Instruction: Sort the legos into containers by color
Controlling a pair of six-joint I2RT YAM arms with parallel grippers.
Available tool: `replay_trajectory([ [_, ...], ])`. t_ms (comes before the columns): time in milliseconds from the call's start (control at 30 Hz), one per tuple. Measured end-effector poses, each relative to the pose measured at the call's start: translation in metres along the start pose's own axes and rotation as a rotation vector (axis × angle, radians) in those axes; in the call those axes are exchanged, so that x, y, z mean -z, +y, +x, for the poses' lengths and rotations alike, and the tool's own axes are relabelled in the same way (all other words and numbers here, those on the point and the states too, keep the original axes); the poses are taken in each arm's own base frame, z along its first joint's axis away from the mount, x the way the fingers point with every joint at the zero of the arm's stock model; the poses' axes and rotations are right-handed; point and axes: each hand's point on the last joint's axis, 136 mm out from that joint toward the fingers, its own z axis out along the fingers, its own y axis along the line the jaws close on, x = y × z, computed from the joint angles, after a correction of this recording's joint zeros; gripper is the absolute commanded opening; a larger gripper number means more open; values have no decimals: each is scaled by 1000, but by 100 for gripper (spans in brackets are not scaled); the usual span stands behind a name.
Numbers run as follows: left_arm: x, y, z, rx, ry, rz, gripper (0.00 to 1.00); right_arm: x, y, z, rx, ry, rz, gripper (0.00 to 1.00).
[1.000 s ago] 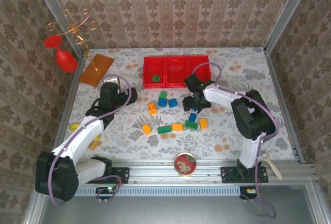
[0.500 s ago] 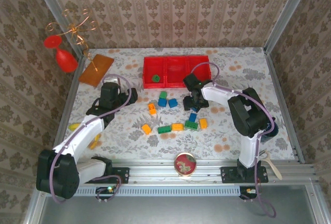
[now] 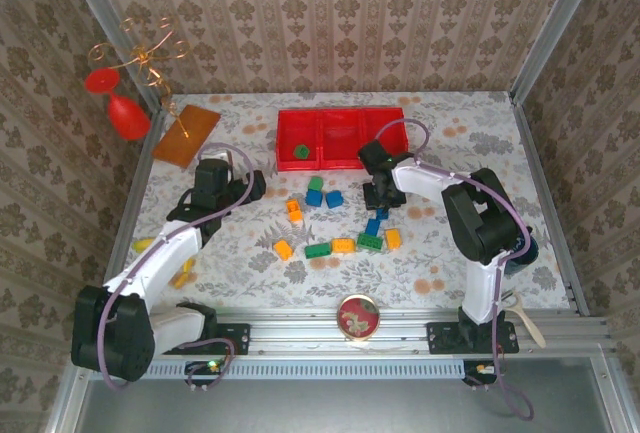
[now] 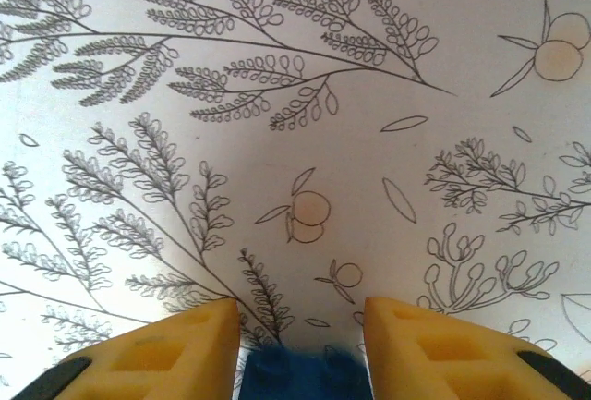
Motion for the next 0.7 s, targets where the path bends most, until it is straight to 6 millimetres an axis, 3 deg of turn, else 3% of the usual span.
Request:
replay_trajectory([
  [200,0,1,0,3,1,2,100,6,-7,-2,-20,-20,25,28],
  [367,0,3,-1,10,0,-2,100,32,-12,-17,-35,-104,36,27],
  [500,0,3,-1,10,0,-1,100,55,-17,-32,-46,-175,48,25],
  [700,0,4,-1,15,1,1,100,85,-23,-73,-69,-285,55,24],
])
